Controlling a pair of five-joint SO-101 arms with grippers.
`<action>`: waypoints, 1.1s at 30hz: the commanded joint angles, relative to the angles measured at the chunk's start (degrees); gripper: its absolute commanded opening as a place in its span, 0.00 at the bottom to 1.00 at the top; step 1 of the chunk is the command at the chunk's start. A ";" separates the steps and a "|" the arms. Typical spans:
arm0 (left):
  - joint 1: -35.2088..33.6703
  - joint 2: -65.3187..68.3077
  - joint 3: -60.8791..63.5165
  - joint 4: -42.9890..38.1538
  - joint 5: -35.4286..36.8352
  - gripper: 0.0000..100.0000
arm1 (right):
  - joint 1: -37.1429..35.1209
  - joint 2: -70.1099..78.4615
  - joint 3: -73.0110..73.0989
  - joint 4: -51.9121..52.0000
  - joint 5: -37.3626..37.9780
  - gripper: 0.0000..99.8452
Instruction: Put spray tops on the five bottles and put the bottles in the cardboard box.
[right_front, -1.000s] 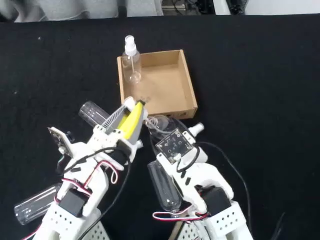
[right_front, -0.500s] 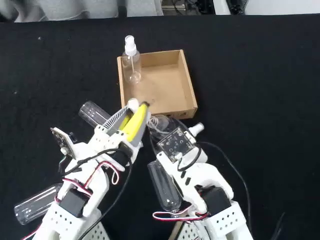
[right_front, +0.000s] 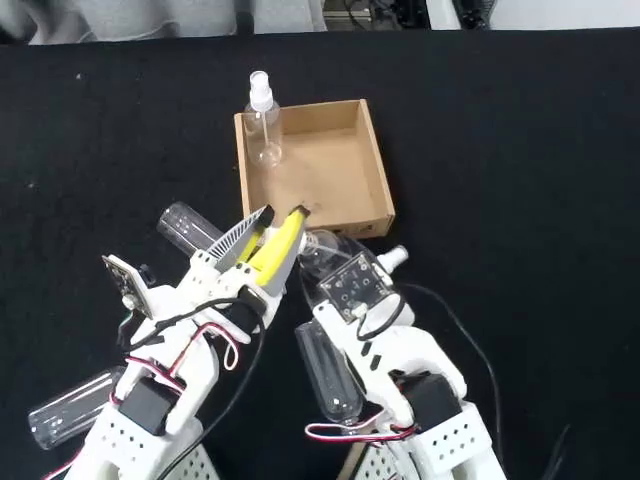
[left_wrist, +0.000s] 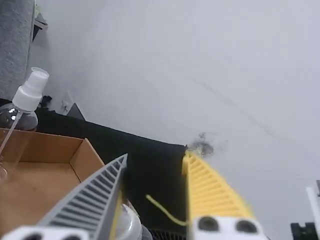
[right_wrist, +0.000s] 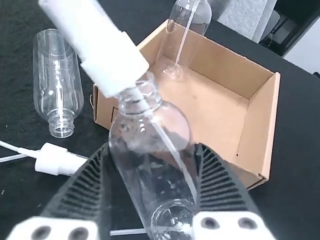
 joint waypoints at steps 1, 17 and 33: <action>-1.98 -0.44 -0.40 0.09 3.34 0.15 | -1.05 -5.32 -0.13 -1.76 -3.25 0.10; -9.71 -0.44 -2.51 0.09 8.09 0.15 | 5.89 -5.23 -0.31 -6.59 -11.34 0.10; -6.64 0.00 0.48 0.09 -1.14 0.15 | 3.87 -6.02 -0.48 -7.38 -13.71 0.10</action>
